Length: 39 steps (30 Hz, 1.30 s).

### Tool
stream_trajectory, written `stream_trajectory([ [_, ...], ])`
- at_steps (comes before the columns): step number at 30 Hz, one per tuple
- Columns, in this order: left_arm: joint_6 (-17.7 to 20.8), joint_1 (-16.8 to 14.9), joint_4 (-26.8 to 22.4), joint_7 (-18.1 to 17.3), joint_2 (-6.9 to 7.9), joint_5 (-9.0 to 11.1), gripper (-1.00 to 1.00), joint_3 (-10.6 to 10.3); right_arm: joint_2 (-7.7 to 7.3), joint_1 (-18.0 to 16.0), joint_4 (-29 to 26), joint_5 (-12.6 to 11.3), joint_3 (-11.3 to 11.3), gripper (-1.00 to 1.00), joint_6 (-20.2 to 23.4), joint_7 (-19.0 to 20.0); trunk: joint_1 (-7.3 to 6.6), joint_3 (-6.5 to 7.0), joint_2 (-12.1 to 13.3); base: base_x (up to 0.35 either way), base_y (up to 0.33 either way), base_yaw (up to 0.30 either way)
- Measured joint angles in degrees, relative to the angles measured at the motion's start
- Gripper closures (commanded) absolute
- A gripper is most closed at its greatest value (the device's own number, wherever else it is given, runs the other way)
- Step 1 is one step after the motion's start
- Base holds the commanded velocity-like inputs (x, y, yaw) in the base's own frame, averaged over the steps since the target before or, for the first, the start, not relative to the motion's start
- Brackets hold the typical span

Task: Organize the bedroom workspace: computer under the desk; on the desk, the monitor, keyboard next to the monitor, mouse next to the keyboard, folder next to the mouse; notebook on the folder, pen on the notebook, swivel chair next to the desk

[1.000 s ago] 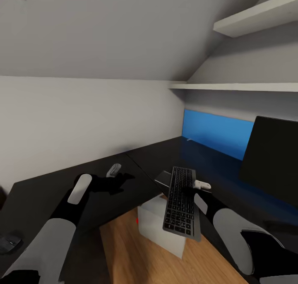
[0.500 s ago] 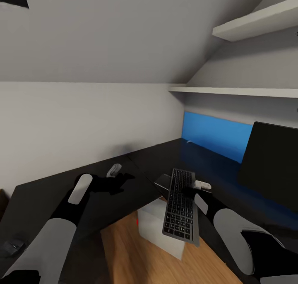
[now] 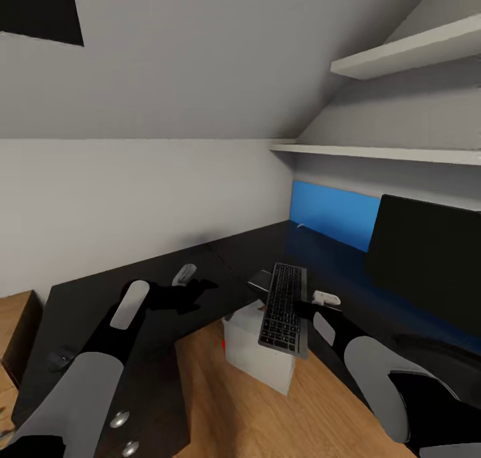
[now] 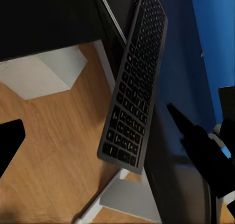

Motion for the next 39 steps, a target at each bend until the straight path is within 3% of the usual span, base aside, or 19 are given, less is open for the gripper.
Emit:
stream_trajectory([
  [20, 0.0, 0.0, 0.0, 0.1, -0.08, 0.0, -1.0, -0.1, 0.05, 0.0, 0.0, 0.0, 0.0, -1.0, 0.0, 0.0, -4.39, 3.6, 8.0, -0.338, -0.062, 0.0],
  [30, -0.1, 0.0, 0.0, 0.2, -0.08, 0.0, -1.0, -0.1, 0.09, 0.0, 0.0, 0.0, 0.0, -1.0, 0.0, 0.0, -6.62, 5.39, 12.0, -0.078, -0.025, 0.0],
  [39, -0.1, 0.0, 0.0, 0.0, -0.02, 0.0, -1.0, 0.0, 0.09, 0.0, 0.0, 0.0, 0.0, -1.0, -0.1, -0.1, -6.63, 5.4, 12.0, -0.004, -0.001, 0.0],
])
